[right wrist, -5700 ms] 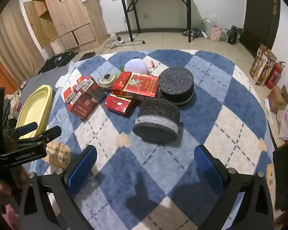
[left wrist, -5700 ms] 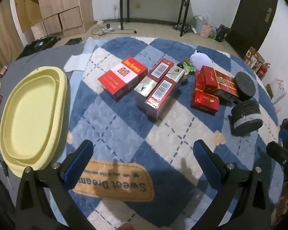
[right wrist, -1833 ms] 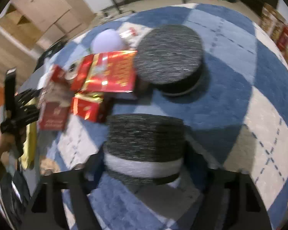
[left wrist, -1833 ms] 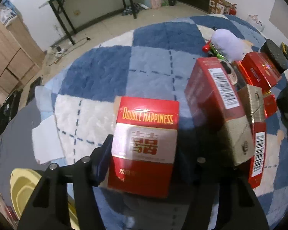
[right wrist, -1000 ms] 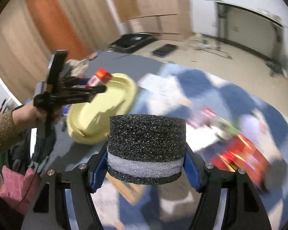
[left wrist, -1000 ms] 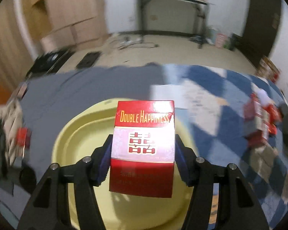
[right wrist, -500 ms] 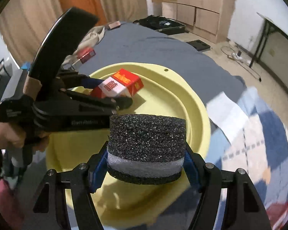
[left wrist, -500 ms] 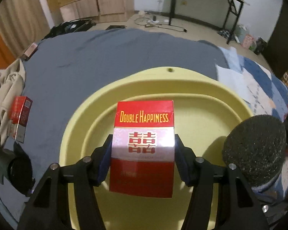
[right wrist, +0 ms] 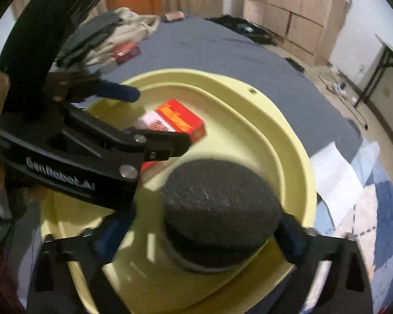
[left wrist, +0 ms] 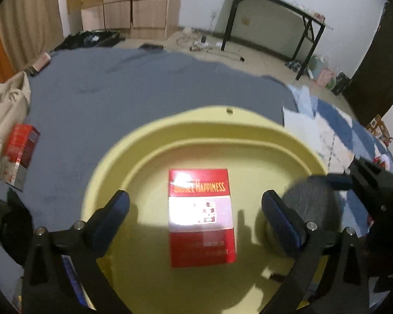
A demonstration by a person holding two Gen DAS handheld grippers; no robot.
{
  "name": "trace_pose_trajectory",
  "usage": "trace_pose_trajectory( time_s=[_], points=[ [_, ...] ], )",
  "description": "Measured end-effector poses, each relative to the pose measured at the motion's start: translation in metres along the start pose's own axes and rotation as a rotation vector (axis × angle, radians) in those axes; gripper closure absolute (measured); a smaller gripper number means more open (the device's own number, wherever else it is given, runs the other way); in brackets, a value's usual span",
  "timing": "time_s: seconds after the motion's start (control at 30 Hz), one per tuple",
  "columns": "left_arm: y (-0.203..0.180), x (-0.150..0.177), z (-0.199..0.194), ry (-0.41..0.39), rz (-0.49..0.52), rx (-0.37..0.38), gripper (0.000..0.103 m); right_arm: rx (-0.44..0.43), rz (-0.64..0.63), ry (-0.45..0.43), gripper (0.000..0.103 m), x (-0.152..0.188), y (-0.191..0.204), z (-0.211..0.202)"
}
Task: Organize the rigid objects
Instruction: 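Carry both items to the yellow tray and release them inside, then move both tools back over the remaining packs and foam cylinder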
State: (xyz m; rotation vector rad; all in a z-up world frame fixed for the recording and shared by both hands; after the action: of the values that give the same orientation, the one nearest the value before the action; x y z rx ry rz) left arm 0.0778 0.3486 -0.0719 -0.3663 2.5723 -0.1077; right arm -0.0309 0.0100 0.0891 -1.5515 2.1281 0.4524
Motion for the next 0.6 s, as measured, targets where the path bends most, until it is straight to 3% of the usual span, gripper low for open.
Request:
trace_pose_trajectory(
  time_s=[0.17, 0.3, 0.4, 0.5, 0.6],
  points=[
    [-0.013, -0.028, -0.034, -0.091, 0.025, -0.021, 0.000, -0.009, -0.045, -0.025, 0.000, 0.013, 0.013, -0.019],
    [-0.061, -0.051, -0.052, -0.136, 0.042, 0.021, 0.000, -0.021, 0.012, -0.037, 0.000, 0.040, -0.007, -0.052],
    [-0.117, -0.052, -0.053, -0.124, 0.076, 0.049, 0.000, -0.008, 0.118, -0.042, 0.000, 0.079, -0.037, -0.100],
    [-0.183, -0.041, -0.050, -0.086, 0.129, 0.136, 0.000, 0.065, 0.184, -0.046, 0.000, 0.124, -0.069, -0.150],
    [-0.251, -0.013, -0.042, 0.044, 0.255, 0.192, 0.000, 0.195, 0.274, -0.060, 0.000, 0.183, -0.114, -0.201]
  ],
)
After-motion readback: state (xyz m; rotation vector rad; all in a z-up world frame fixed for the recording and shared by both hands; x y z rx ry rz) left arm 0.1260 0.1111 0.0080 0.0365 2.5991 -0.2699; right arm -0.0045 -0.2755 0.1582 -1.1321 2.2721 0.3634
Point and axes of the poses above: each gripper's, at about its wrist camera, not at the fingertips, and z roughly the way its jaws point, y to its left, x to its underside, the point moved 5 cm from there along z, roughly the way its jaws point, and after that the axes turned 4 degrees about y, right-handed, at the moved point
